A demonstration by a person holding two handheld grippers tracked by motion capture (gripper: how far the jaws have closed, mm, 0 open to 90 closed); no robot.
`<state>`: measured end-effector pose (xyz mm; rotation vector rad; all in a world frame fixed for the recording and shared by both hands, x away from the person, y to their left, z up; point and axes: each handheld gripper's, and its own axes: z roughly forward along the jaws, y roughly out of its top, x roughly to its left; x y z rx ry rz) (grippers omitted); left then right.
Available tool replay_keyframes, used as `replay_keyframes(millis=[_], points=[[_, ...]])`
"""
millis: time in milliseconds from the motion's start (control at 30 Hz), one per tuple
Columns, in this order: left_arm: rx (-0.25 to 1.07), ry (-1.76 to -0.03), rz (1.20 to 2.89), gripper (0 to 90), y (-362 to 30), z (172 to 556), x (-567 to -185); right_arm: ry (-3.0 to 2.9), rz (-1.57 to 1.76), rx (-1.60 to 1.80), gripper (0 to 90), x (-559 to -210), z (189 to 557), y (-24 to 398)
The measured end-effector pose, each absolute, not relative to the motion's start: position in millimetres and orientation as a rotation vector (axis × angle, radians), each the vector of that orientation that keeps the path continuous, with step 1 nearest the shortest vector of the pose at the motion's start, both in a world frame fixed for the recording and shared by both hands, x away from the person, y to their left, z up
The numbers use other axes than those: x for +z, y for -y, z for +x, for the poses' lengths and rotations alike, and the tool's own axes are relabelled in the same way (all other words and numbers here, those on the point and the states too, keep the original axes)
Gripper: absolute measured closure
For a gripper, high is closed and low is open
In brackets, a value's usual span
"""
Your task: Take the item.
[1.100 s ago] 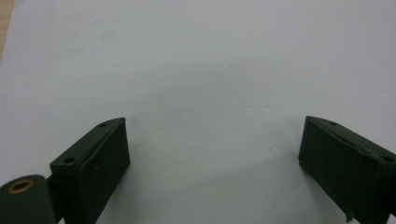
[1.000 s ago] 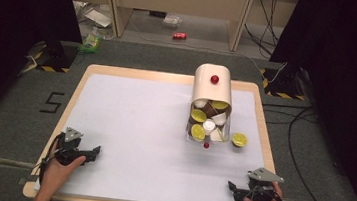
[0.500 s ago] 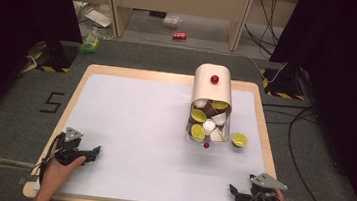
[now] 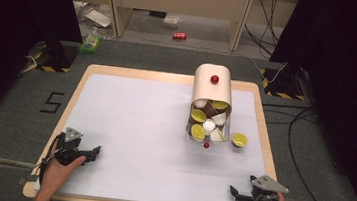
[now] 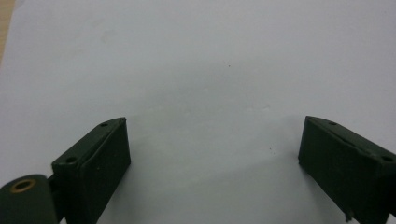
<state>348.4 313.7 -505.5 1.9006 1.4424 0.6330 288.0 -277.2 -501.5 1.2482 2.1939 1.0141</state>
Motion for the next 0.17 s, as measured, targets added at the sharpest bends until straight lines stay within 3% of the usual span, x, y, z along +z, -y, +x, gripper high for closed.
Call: replay_keyframes(millis=[167], points=[[0.633, -1.442, 1.901, 8.5, -313.7, 348.4, -505.5, -2.196, 1.246, 1.014, 15.7, -501.5, 288.2, 277.3]])
